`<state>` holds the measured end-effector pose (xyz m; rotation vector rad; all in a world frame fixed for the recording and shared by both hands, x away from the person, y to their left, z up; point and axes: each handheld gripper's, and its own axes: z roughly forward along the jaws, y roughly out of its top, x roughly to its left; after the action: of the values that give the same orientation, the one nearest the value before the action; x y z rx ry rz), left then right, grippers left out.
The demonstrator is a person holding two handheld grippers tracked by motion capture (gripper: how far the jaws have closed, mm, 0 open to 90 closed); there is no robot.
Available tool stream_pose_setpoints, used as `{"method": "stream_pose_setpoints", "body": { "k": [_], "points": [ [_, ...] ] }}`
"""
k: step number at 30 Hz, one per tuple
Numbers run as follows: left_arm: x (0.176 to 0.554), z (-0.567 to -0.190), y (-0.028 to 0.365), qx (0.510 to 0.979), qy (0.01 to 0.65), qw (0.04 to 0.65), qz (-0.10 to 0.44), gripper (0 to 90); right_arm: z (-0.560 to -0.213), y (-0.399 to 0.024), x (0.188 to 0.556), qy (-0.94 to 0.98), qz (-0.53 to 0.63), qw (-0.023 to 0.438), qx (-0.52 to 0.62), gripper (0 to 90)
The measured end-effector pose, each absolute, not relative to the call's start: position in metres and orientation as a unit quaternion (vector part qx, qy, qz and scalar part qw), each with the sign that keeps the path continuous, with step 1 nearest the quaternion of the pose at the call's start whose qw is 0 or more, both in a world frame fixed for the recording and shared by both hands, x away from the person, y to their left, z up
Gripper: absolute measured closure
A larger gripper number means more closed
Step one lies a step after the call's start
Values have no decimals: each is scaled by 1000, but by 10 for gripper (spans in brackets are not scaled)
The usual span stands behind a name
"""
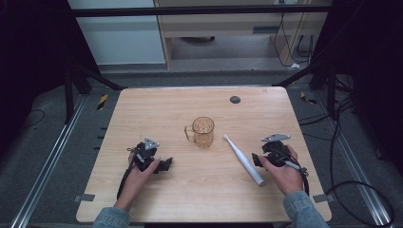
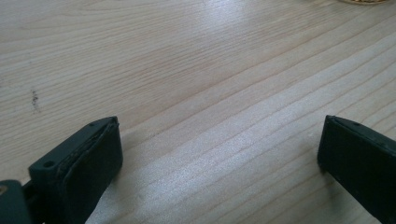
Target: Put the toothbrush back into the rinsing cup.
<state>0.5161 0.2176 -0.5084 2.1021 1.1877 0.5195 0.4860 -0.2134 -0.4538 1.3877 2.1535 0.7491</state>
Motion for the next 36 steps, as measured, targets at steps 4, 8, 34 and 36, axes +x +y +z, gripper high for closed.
{"method": "stream_pose_setpoints", "body": {
  "k": [4, 8, 34, 36],
  "points": [
    [516, -508, 218, 803, 455, 329, 199, 0, -445, -198, 483, 801, 260, 223, 491, 274],
    [516, -508, 218, 804, 453, 330, 198, 0, -440, -183, 485, 815, 243, 219, 478, 280],
    [516, -508, 218, 805, 453, 330, 198, 0, -424, -142, 519, 853, 203, 164, 453, 439],
    [516, -508, 218, 805, 452, 330, 198, 0, -425, -140, 521, 855, 202, 158, 450, 436]
  ]
}}
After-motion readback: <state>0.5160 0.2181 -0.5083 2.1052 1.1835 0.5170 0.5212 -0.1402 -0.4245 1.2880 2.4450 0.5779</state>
